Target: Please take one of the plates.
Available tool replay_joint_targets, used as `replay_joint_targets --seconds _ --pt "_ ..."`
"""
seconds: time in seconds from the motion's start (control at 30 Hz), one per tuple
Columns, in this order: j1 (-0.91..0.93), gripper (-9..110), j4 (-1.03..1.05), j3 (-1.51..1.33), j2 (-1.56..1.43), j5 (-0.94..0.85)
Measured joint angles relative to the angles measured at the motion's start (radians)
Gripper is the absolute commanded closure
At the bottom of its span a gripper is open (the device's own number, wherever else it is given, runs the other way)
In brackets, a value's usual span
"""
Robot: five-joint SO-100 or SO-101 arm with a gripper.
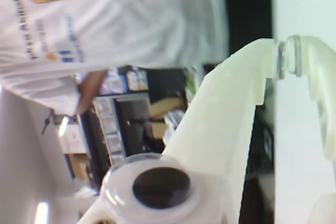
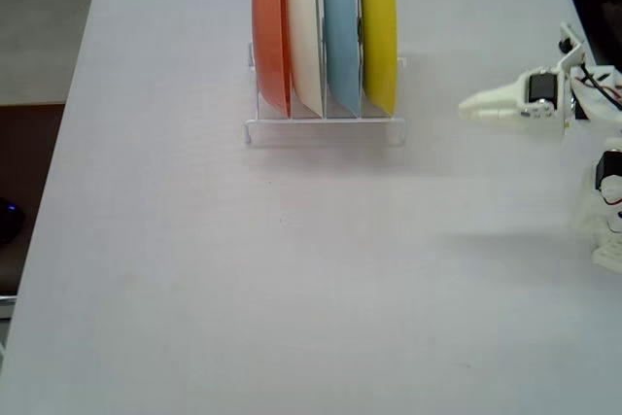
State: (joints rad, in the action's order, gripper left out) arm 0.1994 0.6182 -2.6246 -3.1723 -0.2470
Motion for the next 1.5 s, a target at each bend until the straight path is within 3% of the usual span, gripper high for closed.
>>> replay_joint_targets --seconds 0.3,0.53,1.5 --pt "0.1 83 -0.066 0.199 0.238 -0.273" --pt "0.167 80 -0.081 0.318 0.428 -0.472" --pt "0.316 75 0.031 0.796 0.96 -0.712"
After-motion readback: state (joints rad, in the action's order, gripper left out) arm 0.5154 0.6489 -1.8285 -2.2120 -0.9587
